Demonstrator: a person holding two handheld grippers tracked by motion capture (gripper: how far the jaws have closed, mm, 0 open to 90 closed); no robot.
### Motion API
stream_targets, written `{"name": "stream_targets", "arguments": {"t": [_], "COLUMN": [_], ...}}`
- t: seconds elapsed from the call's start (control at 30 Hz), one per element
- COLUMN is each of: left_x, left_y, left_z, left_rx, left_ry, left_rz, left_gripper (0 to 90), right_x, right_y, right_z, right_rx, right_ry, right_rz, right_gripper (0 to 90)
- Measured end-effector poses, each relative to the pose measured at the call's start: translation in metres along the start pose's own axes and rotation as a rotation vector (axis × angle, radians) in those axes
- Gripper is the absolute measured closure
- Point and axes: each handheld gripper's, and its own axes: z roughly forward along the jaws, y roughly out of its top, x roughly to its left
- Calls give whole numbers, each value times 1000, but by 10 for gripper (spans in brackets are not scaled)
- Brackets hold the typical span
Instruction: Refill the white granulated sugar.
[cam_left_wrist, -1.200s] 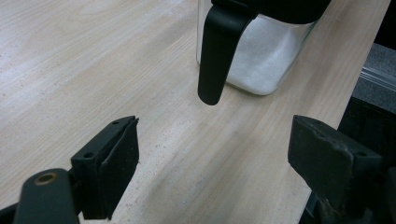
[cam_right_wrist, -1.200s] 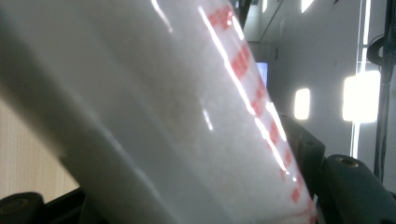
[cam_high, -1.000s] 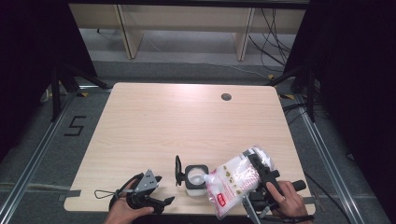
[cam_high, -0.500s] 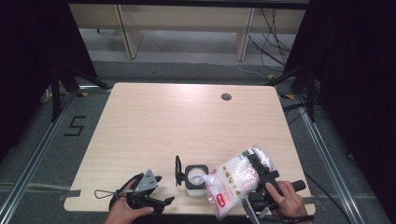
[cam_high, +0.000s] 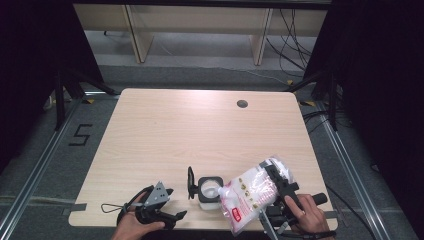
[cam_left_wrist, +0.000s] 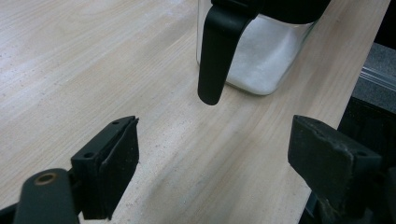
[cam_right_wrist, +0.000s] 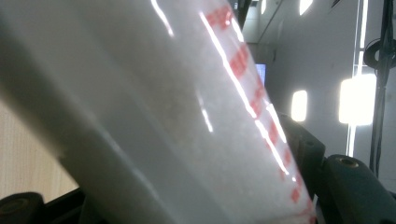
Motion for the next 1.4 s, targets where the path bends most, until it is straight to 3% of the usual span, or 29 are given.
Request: {"name": "stream_targets", "arguments": {"t": [0.27, 0.3, 0.4, 0.43, 0.5, 0.67, 0.7, 0.8, 0.83, 0.9, 1.0, 1.07, 1.1, 1.13, 1.23, 1.27, 1.37, 1.4], "left_x": [1, 0, 1, 0, 0, -1, 0, -1, -1, -1, -1, 1, 1, -1, 0, 2, 1, 2], "left_y": [0, 0, 0, 0, 0, 0, 0, 0, 0, 0, 0, 0, 0, 0, 0, 1, 0, 1], "left_z": [-1, 0, 0, 0, 0, 1, 1, 1, 1, 1, 1, -1, 0, 1, 0, -1, 0, -1], "left_rx": [12, 0, -9, -8, 4, -19, -7, -18, -13, -10, -18, 10, 10, -18, -8, 2, 4, 4], "left_ry": [5, 1, 0, 1, 7, -2, 0, -5, -2, -3, -4, 7, 5, -2, 1, 0, 3, 1], "left_rz": [14, 0, 16, -2, 3, -22, -9, -22, -16, -13, -23, 8, 10, -20, -9, 22, 3, 21], "left_gripper": [161, 161, 161, 161, 161, 161, 161, 161, 161, 161, 161, 161, 161, 161, 161, 161, 161, 161], "right_x": [0, 0, 1, 1, 1, 0, 1, 1, 4, 1, 3, 3, 3, 4, 4, 4, 4, 4], "right_y": [-1, -1, -1, -1, -1, -1, -1, -1, -1, -1, -2, -2, -2, -2, -2, -2, -2, -2], "right_z": [0, 0, 2, 2, 2, 0, 2, 1, 1, 1, 1, 1, 1, 2, 1, 1, 1, 1], "right_rx": [1, 1, -15, -15, -15, 1, -15, -4, -5, -6, 0, 2, 4, 0, 2, 2, 1, 2], "right_ry": [4, 4, 0, -1, -2, 3, -4, 1, 6, -1, 7, 10, 11, 9, 10, 9, 6, 7], "right_rz": [2, 2, 9, 9, 8, 0, 6, -1, 27, -5, 12, 16, 18, 20, 16, 14, 10, 10], "right_gripper": [437, 437, 437, 437, 437, 437, 437, 438, 438, 439, 440, 440, 440, 441, 443, 443, 443, 444]}}
